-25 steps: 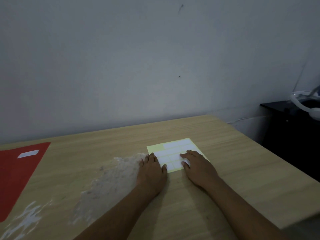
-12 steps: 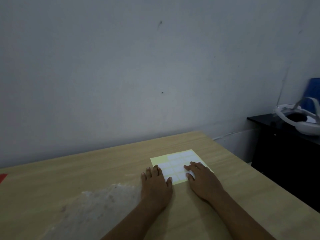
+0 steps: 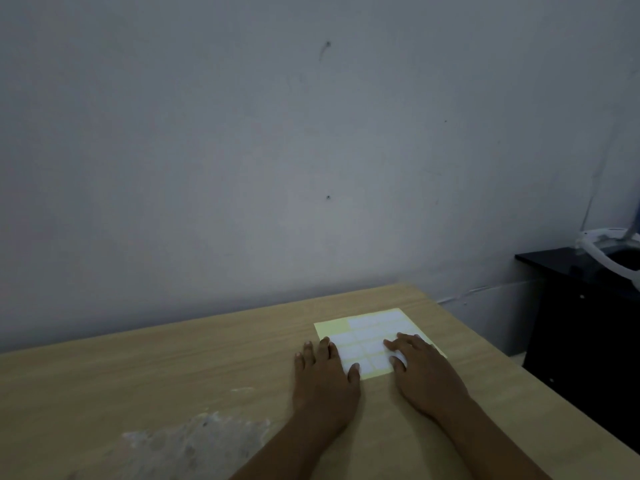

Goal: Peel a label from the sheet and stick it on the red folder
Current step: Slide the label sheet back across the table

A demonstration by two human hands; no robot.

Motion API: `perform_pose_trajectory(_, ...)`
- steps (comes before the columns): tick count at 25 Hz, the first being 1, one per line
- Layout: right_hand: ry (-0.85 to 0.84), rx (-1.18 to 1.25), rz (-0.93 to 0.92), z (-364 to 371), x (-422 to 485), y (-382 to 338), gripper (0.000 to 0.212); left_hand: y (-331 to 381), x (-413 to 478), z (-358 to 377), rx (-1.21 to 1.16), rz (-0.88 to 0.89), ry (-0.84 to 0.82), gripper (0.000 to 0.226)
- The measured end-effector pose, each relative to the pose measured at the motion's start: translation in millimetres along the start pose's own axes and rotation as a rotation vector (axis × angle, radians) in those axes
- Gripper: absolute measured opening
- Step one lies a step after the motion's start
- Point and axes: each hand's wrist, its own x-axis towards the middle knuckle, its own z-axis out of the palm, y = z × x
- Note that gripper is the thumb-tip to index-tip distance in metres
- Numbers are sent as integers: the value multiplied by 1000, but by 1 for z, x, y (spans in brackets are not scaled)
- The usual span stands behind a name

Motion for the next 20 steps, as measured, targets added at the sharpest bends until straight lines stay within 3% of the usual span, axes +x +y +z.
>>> perform_pose_trajectory(12,89,8,18,5,33,13,41,7,44,12,-26,9,31,72)
perform_pose_trajectory(20,-8,17,65,8,33,14,46,4,48,11,-30,2,-7,68)
